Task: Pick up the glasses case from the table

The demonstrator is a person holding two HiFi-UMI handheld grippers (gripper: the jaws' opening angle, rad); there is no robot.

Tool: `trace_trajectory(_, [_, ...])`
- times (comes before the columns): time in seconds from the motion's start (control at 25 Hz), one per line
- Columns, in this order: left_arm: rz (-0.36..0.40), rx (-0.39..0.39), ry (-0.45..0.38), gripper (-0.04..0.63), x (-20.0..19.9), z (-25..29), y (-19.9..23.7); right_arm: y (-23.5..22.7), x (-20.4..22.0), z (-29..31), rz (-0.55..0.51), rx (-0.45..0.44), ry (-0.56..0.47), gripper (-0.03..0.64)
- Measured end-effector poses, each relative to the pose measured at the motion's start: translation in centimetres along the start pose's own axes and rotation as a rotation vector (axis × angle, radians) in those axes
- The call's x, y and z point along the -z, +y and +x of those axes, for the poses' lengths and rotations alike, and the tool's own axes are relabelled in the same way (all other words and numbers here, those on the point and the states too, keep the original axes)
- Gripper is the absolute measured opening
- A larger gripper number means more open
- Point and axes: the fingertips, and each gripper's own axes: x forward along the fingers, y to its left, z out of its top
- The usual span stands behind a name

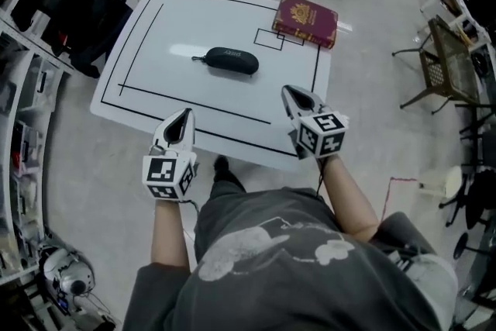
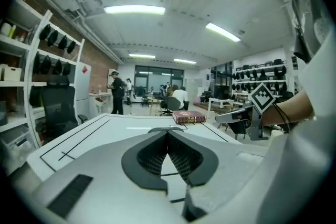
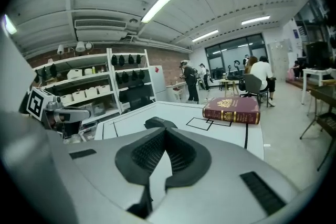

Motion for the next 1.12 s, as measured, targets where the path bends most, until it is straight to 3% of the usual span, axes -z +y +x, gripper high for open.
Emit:
trace_trajectory(0.56, [0.145, 0.353, 0.066, 0.009, -2.0, 10.0, 2.2, -3.0, -1.4, 1.5, 0.108, 0.281, -0.073, 0.000])
trace_trajectory(0.92, [0.294, 0.559, 0.132, 0.290, -1.1, 15.4, 1.5, -4.8, -1.6, 1.2, 0.149, 0.423, -0.090, 0.000])
trace_trajectory(1.12, [0.442, 0.670, 0.229, 0.357, 1.1, 17.6, 0.5, -5.6, -1.4, 1.3, 0.163, 0.476, -0.075, 0.000])
